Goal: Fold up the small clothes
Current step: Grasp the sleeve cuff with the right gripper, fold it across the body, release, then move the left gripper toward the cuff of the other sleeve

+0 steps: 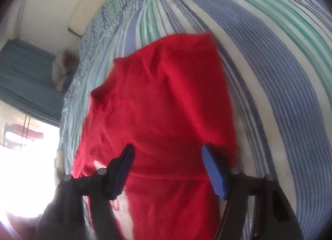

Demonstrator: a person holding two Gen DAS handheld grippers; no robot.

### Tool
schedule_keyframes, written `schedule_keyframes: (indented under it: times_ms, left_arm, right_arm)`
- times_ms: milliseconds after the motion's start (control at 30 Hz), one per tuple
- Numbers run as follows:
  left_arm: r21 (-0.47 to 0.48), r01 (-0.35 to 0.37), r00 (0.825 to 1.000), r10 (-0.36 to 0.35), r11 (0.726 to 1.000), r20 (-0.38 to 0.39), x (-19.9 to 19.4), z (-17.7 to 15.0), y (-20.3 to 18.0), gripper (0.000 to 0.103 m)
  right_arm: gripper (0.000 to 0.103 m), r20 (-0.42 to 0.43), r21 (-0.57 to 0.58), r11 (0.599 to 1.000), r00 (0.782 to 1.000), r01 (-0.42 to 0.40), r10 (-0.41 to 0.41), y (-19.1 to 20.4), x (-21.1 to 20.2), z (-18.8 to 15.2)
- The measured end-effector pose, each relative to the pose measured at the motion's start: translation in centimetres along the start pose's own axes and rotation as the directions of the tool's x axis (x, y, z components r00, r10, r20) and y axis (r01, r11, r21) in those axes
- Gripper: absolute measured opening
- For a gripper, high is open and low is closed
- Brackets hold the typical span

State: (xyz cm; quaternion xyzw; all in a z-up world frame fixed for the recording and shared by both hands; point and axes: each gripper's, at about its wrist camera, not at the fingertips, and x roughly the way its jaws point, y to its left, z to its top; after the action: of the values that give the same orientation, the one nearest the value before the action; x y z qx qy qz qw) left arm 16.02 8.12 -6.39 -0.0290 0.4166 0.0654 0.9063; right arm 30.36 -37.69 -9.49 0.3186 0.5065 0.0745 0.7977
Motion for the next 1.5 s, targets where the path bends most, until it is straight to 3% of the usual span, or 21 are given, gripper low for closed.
schedule_keyframes:
  times_ms: [67,167,267,400,467,567,667,1000,1200,1500]
  left_arm:
    - [0.016,-0.006,1.0,0.006,1.0,-0.012,0.3,-0.2,-0.2,0.097]
    - [0.03,-0.008,0.999,0.009,1.0,-0.047,1.1,-0.3,-0.6,0.098]
    - [0.051,-0.026,0.995,0.03,0.998,-0.09,2.2,-0.8,-1.1,0.1]
    - [0.075,-0.045,0.993,0.052,0.996,-0.105,2.8,-1.3,-1.4,0.102]
    - [0.073,-0.045,0.993,0.052,0.996,-0.103,2.9,-1.5,-1.5,0.103]
    - [0.074,-0.049,0.994,0.056,0.996,-0.093,3.0,-1.7,-1.5,0.103]
    - [0.082,-0.06,0.994,0.067,0.995,-0.086,2.9,-1.8,-1.7,0.103]
    - [0.104,-0.043,0.993,0.054,0.994,-0.105,3.0,-1.7,-1.8,0.103]
    - [0.152,-0.066,0.991,0.082,0.986,-0.101,2.6,-2.2,-2.4,0.103]
    - [0.135,-0.024,0.99,0.042,0.991,-0.132,2.8,-2.1,-1.8,0.103]
  right_arm:
    - [0.049,0.062,-0.01,1.0,0.998,-0.003,0.004,-1.3,-1.7,-0.6]
    - [0.066,0.178,-0.158,0.979,0.979,0.129,-0.1,-0.2,-5.4,-2.4]
    - [0.068,0.233,-0.303,0.933,0.964,0.194,-0.125,0.6,-8.5,-5.6]
    - [0.075,0.364,-0.38,0.847,0.902,0.372,-0.233,-0.8,-10.7,-10.4]
    - [0.075,0.386,-0.334,0.852,0.883,0.404,-0.267,-2.8,-11.1,-11.5]
    - [0.078,0.366,-0.204,0.898,0.881,0.39,-0.3,-6.8,-11.0,-12.4]
    - [0.078,0.378,-0.127,0.937,0.889,0.326,-0.258,-8.8,-11.4,-13.0]
    - [0.093,0.388,-0.214,0.881,0.865,0.422,-0.32,-7.2,-9.2,-13.5]
    - [0.094,0.389,-0.212,0.884,0.866,0.416,-0.314,-7.1,-9.0,-13.6]
    - [0.095,0.39,-0.217,0.882,0.865,0.418,-0.314,-7.1,-8.8,-13.6]
